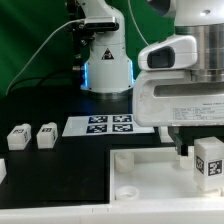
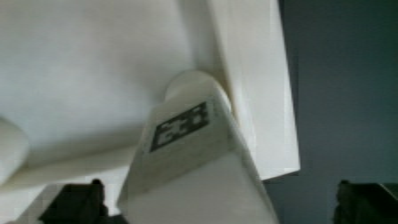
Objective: Assemble one leg
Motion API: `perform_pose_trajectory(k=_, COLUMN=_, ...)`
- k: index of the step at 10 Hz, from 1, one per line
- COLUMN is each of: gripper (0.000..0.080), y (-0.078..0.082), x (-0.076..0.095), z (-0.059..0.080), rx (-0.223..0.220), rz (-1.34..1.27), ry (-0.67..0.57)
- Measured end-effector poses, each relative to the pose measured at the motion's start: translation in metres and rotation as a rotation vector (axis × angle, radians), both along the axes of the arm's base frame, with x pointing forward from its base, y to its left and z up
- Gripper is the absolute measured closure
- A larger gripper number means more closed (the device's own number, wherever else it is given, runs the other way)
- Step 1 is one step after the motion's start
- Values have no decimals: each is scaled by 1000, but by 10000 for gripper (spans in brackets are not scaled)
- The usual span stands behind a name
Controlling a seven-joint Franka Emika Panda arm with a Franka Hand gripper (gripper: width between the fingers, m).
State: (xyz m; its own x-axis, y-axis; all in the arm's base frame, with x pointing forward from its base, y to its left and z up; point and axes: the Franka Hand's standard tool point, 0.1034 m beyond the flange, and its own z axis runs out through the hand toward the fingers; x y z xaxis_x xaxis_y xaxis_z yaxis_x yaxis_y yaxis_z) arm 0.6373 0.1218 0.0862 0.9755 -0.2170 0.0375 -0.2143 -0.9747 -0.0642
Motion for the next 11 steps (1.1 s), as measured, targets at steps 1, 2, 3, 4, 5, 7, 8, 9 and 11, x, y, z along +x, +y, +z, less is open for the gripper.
perform_pose_trajectory(k=1, gripper=150, y=-2, x=1, z=0, rx=-44, rz=269, ry=-14)
perform_pose_trajectory(k=2, gripper=150, y=-3, x=1, z=1, rx=-52, rz=370, ry=-20)
perform_pose_trajectory(k=3, gripper=150, y=-3, x=1, z=0, rx=-51, rz=394, ry=-20)
perform_pose_trajectory(k=4, gripper=150, y=-2, x=1, z=0, rx=-48, rz=341, ry=-17)
perform_pose_trajectory(k=5, gripper=263, y=-2, x=1, z=0, rx=-45, rz=297, ry=-16)
perform_pose_trajectory(k=7, gripper=448, y=-2, x=1, z=0, rx=-26, rz=54, ry=-5)
perform_pose_trajectory(k=8, gripper=508, y=-3, x=1, z=0, rx=-18, rz=-102, ry=3)
perform_pose_trajectory(k=9, gripper=508, y=-5, x=1, z=-1, rx=-11, rz=-266, ry=10)
perform_pose_trajectory(k=11, gripper=508, y=-8, x=0, z=-2, rx=16, rz=-623, ry=30)
